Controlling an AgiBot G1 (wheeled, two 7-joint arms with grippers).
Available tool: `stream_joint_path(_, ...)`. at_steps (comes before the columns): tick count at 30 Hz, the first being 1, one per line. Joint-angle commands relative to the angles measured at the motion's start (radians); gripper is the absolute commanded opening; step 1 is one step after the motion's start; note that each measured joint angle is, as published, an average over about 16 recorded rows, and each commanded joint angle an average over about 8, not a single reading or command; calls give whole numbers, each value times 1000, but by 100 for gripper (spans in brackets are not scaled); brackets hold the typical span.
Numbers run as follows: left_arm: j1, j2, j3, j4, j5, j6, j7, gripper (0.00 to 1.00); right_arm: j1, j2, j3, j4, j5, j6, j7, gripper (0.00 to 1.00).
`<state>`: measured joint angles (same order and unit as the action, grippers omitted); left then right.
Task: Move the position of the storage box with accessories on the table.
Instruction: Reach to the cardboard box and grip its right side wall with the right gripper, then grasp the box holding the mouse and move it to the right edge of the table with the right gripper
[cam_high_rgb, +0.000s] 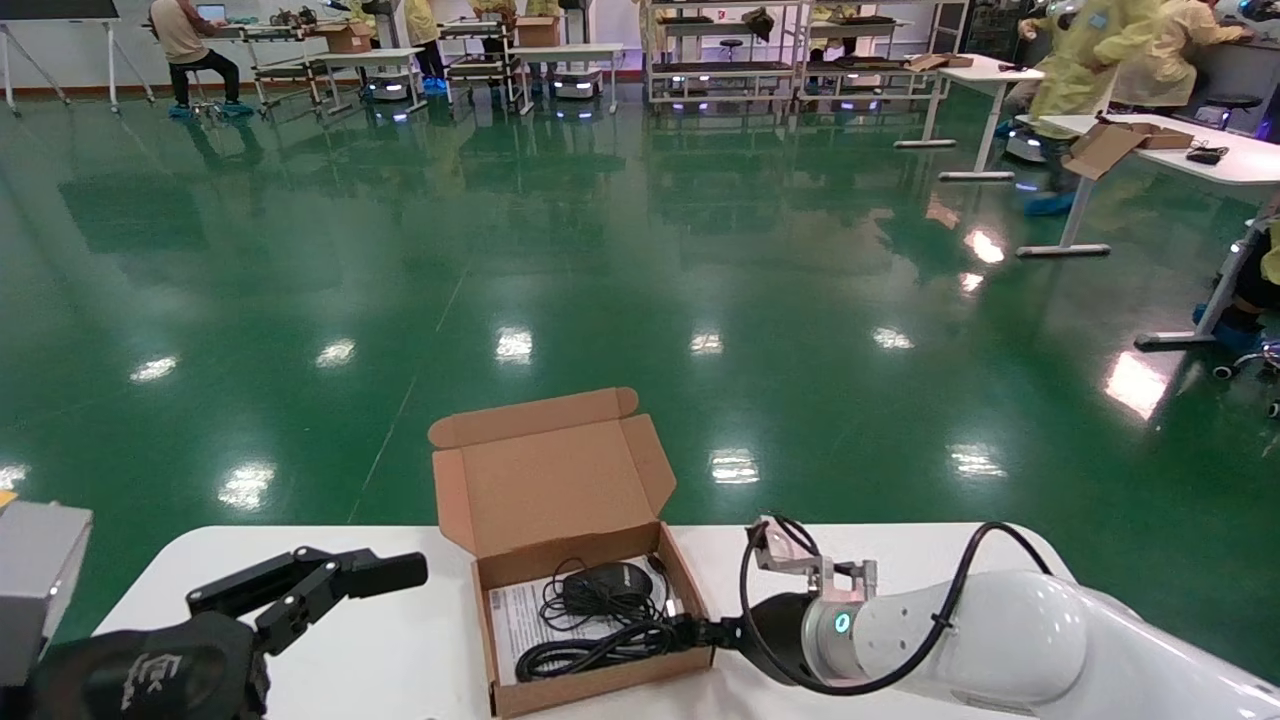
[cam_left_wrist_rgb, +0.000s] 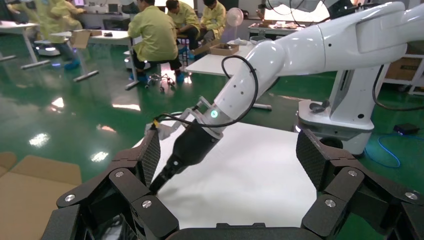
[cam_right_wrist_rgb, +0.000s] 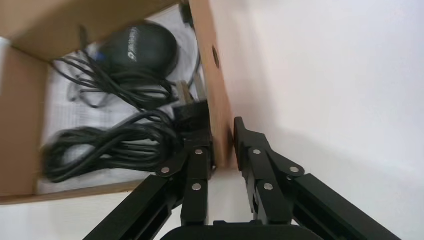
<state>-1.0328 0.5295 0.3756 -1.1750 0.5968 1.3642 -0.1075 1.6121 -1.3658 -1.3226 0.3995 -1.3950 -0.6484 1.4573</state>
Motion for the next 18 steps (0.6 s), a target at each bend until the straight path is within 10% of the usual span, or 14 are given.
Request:
stream_joint_path(1, 0, 0, 0, 0, 0, 0, 0, 100, 0, 0, -6, -4, 6, 2, -3, 0)
stream_joint_path(18, 0, 0, 0, 0, 0, 0, 0, 100, 72, 7, -30, -49, 38, 27, -79, 0)
